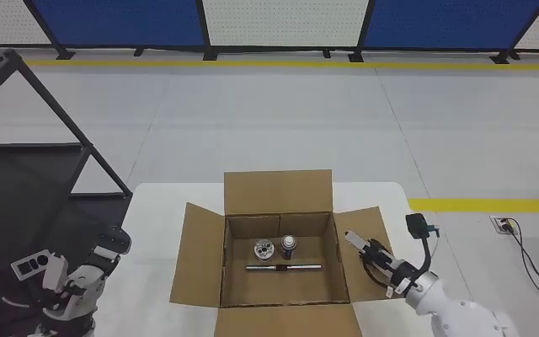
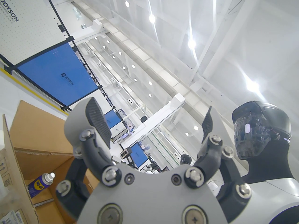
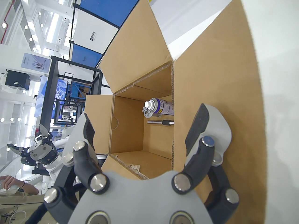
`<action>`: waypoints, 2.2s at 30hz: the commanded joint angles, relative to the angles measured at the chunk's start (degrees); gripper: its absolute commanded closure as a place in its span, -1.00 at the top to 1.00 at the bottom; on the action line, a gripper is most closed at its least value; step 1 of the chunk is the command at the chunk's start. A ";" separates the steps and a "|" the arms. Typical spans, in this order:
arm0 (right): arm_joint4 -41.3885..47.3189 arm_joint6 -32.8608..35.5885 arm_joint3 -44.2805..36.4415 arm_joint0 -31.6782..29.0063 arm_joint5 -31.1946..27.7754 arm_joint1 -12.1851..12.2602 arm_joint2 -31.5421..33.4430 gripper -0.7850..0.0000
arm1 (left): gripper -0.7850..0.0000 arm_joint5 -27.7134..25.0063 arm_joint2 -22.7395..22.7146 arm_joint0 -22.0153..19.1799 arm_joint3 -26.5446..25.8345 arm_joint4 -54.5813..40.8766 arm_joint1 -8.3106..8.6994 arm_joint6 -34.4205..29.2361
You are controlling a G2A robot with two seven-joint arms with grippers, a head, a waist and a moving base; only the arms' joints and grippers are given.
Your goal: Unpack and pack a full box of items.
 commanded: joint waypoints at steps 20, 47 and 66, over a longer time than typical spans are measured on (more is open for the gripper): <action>2.27 -0.30 8.90 3.42 -1.66 -0.17 -5.67 1.00 | 1.00 -0.01 0.02 0.00 0.00 0.05 0.00 0.04; -14.41 2.65 -10.07 10.23 -3.22 0.07 -17.09 1.00 | 1.00 -0.01 0.02 0.00 0.00 0.05 0.00 0.04; -20.33 -0.54 9.39 25.29 2.26 -3.83 -34.89 1.00 | 1.00 2.23 -1.26 -0.77 0.66 0.33 -0.13 4.83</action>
